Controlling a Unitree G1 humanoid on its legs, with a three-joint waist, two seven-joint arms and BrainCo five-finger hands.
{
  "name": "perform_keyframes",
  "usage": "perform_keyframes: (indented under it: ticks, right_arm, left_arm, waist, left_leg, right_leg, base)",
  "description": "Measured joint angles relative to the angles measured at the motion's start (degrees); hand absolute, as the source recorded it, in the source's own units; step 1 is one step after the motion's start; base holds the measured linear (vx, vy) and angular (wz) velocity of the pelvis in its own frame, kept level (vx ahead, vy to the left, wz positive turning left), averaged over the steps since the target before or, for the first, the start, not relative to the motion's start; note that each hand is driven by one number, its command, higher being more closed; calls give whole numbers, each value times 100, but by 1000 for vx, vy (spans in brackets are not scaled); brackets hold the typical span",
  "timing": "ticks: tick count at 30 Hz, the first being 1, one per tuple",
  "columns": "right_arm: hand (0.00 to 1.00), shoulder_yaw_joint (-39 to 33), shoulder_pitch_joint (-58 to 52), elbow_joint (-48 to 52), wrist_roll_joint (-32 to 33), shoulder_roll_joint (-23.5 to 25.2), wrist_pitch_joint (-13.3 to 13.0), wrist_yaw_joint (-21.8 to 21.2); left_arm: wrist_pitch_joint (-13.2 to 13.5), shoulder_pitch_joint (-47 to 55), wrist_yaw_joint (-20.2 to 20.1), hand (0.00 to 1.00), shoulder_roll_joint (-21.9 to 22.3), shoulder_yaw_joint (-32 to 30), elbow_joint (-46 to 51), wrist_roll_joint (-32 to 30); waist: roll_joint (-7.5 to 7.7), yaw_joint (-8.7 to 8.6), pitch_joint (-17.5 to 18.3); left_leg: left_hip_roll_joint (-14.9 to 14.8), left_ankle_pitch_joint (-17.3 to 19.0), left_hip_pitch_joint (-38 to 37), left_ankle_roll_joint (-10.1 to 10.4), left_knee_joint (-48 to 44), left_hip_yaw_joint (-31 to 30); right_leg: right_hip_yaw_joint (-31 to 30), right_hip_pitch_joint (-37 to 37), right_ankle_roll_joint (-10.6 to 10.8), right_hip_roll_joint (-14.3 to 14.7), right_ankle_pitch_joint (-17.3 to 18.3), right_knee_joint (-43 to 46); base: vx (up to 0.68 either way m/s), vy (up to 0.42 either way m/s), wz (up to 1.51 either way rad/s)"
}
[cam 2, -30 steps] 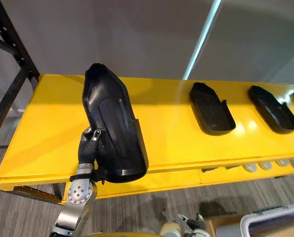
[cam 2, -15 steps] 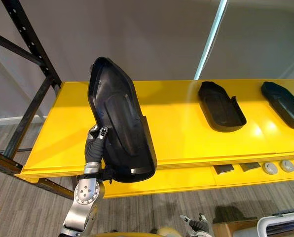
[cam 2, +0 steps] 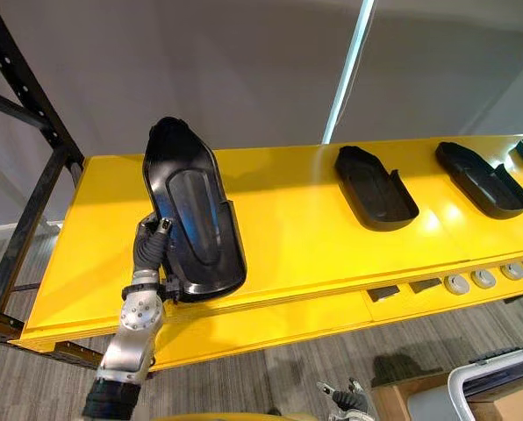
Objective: Walk over and take plastic housings, then place them on the shelf
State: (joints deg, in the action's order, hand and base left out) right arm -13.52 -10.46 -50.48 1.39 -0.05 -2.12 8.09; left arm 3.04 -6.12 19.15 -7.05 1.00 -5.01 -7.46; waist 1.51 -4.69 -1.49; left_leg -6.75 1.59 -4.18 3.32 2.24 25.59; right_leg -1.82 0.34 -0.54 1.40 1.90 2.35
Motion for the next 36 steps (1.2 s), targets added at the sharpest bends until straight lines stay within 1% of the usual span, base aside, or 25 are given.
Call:
perform_keyframes:
  ticks: [1, 3, 4, 5, 7, 9, 11, 12, 18, 19, 24, 27, 34, 36]
  right_arm:
    - [0, 4, 5, -4, -6, -7, 3, -20]
    - [0, 6, 10, -41, -60, -40, 9, -67]
    - [0, 4, 15, -46, -87, -44, 12, -68]
    - [0, 4, 14, -84, -115, -50, 24, -73]
    - [0, 1, -6, -163, -157, -109, 38, -75]
    - [0, 0, -23, -229, -186, -154, 73, -77]
    - [0, -4, -30, -229, -189, -155, 89, -79]
    - [0, -3, -18, -228, -192, -151, 91, -82]
    - [0, 2, -7, -228, -190, -119, 75, -83]
    - [0, 1, -6, -228, -191, -109, 65, -82]
    - [0, 2, 23, -221, -191, -93, -13, -82]
    - [0, 2, 105, -242, -190, -89, -15, -84]
    - [0, 8, 129, -231, -187, -90, -36, -81]
    - [0, 7, 126, -222, -187, -91, -37, -74]
  left_arm:
    - [-24, -51, 0, 100, -36, -55, -83, -1]
    - [-87, -241, 50, 100, -197, -234, -420, 1]
    - [-116, -296, 59, 100, -246, -270, -503, 1]
    - [-182, -443, 88, 100, -326, -341, -721, 1]
    - [-273, -702, 100, 100, -425, -470, -1008, 4]
    - [-325, -1001, 100, 100, -610, -577, -1313, -9]
    - [-389, -1235, 101, 100, -763, -639, -1507, -10]
    - [-409, -1410, 102, 100, -883, -669, -1704, -10]
    - [-488, -1968, 114, 100, -1206, -834, -2279, -7]
    - [-497, -2036, 114, 0, -1274, -835, -2309, -7]
    - [-500, -2340, 115, 0, -1434, -832, -2685, -7]
    - [-500, -2516, 110, 0, -1476, -825, -2784, -6]
    - [-488, -2777, 132, 0, -1480, -784, -2935, 25]
    - [-491, -2795, 231, 0, -1473, -787, -2937, 25]
  waist:
    - [-1, -9, 1]
    - [-6, -61, 4]
    - [-8, -79, 2]
    - [-28, -82, -8]
    - [-74, -87, -20]
    - [-99, -100, -36]
    - [-92, -105, -46]
    - [-77, -104, -77]
    - [7, -98, -182]
    - [19, -99, -181]
    - [36, -104, -211]
    - [56, -107, -320]
    - [53, -133, -413]
    - [54, -142, -442]
  left_leg:
    - [0, -33, -7, 2, 44, -1]
    - [39, -235, -5, 11, 294, -17]
    - [61, -264, 21, 7, 319, -27]
    - [75, -302, 85, -3, 322, -27]
    - [73, -335, 177, 7, 353, -30]
    - [76, -379, 271, 18, 361, -27]
    - [76, -403, 390, 13, 362, -27]
    - [77, -413, 460, 20, 362, -31]
    - [97, -414, 603, 20, 359, -3]
    - [115, -431, 637, -11, 341, -1]
    - [170, -448, 680, -43, 320, -5]
    - [148, -448, 679, -43, 319, -17]
    - [112, -448, 671, -43, 320, -8]
    - [113, -448, 670, -42, 322, 0]
  right_leg:
    - [-1, -9, -16, 14, -11, -13]
    - [-6, -113, -45, 42, -35, -36]
    - [-6, -146, -52, 41, -39, -46]
    - [-7, -214, -108, 44, -76, -61]
    - [-6, -316, -109, 53, -135, -67]
    - [-9, -441, -72, 55, -173, -107]
    - [-17, -538, -7, 54, -228, -178]
    - [-30, -590, 34, 49, -257, -219]
    - [-125, -723, 119, 12, -333, -268]
    - [-136, -751, 54, 0, -384, -281]
    - [-164, -748, 37, 28, -459, -346]
    - [-168, -751, 14, 25, -480, -348]
    - [-198, -766, -30, 52, -509, -346]
    - [-208, -774, -41, 50, -517, -343]
  base:
    - [-133, -43, -7]
    - [-122, -41, -5]
    - [-111, -24, -3]
    - [-174, -38, -6]
    - [-172, -34, -5]
    - [-164, -28, -5]
    - [-112, -24, -4]
    - [-54, -12, -4]
    - [3, -1, -4]
    - [79, 12, -6]
    - [96, 8, -6]
    - [34, -8, -3]
    - [-27, -15, -3]
    - [-60, -13, -3]
